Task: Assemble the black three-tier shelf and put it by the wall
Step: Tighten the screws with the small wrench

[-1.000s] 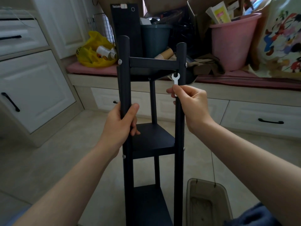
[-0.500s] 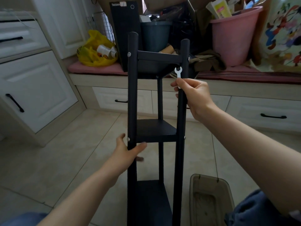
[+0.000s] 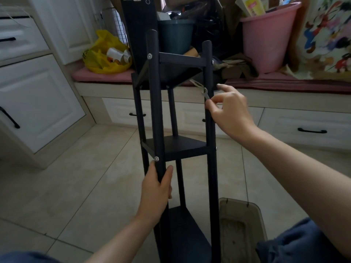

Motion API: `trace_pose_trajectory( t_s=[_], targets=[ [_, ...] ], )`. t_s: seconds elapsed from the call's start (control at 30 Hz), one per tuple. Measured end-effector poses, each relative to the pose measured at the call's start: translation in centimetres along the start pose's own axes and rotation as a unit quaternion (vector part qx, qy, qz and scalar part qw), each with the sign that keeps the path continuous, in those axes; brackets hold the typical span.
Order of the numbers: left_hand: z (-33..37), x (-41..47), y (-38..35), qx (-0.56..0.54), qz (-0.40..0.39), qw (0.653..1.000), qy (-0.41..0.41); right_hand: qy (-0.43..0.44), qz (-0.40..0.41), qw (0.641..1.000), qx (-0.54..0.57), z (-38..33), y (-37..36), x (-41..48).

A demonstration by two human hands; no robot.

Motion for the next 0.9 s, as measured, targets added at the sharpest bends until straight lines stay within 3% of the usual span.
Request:
trace_pose_trajectory(
  t_s=[0.27, 0.47, 0.9],
  targets=[
    [0.1, -0.3, 1.8, 0.015, 0.088, 0.996, -0.007, 0.050, -0.138, 0.988, -0.038, -0.4, -5.3, -5.5],
    [0.6, -0.6, 3.0, 0.073, 0.111, 0.991, -0.016, -0.024, -0.209, 0.973, 0.097, 0.7, -9.7, -9.3],
    [0.9, -2.7, 2.7, 0.150, 0.099, 0.983, -0.035, -0.124, -0.278, 0.943, 0.136, 0.8, -16.0, -13.2]
  ],
)
Point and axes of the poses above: each hand's wrist, its own x-axis towards the middle knuckle, its own y-axis out of the back of the hand, z = x × y, the point moved 9 cm from there along x, towards the middle knuckle, and after that the axes turned 13 degrees about -z, right-handed, at the moved point
